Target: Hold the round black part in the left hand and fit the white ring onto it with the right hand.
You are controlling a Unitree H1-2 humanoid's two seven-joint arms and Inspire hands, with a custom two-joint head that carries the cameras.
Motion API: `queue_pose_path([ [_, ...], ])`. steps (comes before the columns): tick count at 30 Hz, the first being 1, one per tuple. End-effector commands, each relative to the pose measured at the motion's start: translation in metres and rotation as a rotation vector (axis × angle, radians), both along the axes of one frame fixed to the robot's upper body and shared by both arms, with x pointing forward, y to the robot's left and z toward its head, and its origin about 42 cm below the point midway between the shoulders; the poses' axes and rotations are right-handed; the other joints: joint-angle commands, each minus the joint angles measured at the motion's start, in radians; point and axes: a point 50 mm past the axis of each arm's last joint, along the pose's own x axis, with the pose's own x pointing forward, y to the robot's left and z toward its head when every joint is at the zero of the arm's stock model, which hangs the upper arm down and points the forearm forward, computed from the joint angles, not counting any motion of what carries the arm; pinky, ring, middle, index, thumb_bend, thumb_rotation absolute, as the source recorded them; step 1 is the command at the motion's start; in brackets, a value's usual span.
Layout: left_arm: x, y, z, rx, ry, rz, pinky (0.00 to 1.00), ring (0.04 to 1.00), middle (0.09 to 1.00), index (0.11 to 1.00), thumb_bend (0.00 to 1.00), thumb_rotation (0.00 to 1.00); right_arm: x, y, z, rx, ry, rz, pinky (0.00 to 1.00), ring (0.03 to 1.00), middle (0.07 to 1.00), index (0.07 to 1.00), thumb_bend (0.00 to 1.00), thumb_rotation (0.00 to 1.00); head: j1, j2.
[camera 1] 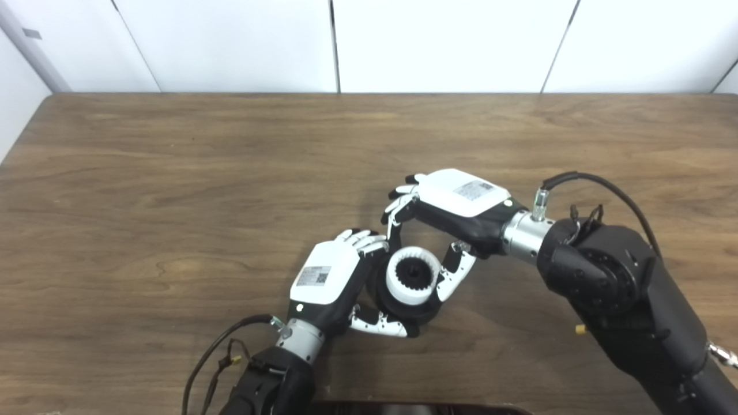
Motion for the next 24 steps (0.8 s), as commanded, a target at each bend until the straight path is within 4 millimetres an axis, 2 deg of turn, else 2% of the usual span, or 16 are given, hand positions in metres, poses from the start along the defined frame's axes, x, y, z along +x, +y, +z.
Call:
queue_pose_path([
  [1,0.001,-0.002,-0.005,0.018,0.024,-0.006,0.92,0.877,0.821,0.484,0.52,0.06,0.001,0.001,0.007,0.006,-0.056,0.015,1.0,0.925,0.799,0.483,0.52,0.14,0.0,0.002],
  [20,0.001,0.0,-0.001,0.022,0.023,-0.011,0.91,0.875,0.819,0.484,0.52,0.06,0.004,-0.004,-0.004,0.001,-0.034,-0.005,0.99,0.925,0.793,0.491,0.52,0.15,-0.014,0.008],
  [21,0.001,0.0,-0.001,0.021,0.022,-0.011,0.91,0.874,0.817,0.484,0.52,0.06,0.004,-0.004,-0.004,-0.005,-0.029,-0.006,0.99,0.93,0.802,0.571,0.73,0.21,-0.016,0.008],
  [22,0.001,0.0,-0.001,0.021,0.021,-0.011,0.91,0.872,0.816,0.484,0.52,0.06,0.004,-0.003,-0.004,-0.009,-0.026,-0.007,1.0,0.939,0.82,0.646,0.88,0.28,-0.016,0.008],
  [24,0.001,0.001,-0.002,0.015,0.021,-0.015,0.91,0.871,0.815,0.484,0.52,0.06,0.005,-0.003,-0.003,-0.022,-0.019,-0.009,1.0,0.953,0.853,0.724,0.97,0.35,-0.016,0.008],
])
